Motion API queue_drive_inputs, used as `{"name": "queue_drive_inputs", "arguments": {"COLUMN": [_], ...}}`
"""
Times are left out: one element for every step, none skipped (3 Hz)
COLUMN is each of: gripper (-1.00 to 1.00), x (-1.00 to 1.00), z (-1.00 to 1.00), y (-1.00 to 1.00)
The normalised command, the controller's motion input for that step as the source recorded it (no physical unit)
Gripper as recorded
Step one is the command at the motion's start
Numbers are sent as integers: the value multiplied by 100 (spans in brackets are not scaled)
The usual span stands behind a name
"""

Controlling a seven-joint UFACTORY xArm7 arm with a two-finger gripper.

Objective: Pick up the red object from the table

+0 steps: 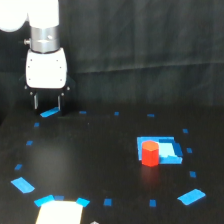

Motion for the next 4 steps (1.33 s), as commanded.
{"name": "queue_drive_inputs", "arguments": {"gripper": [-100, -100, -42, -38], "x": [68, 50, 21, -3], "z": [100, 100, -1, -30], "y": [-88, -72, -15, 27]}}
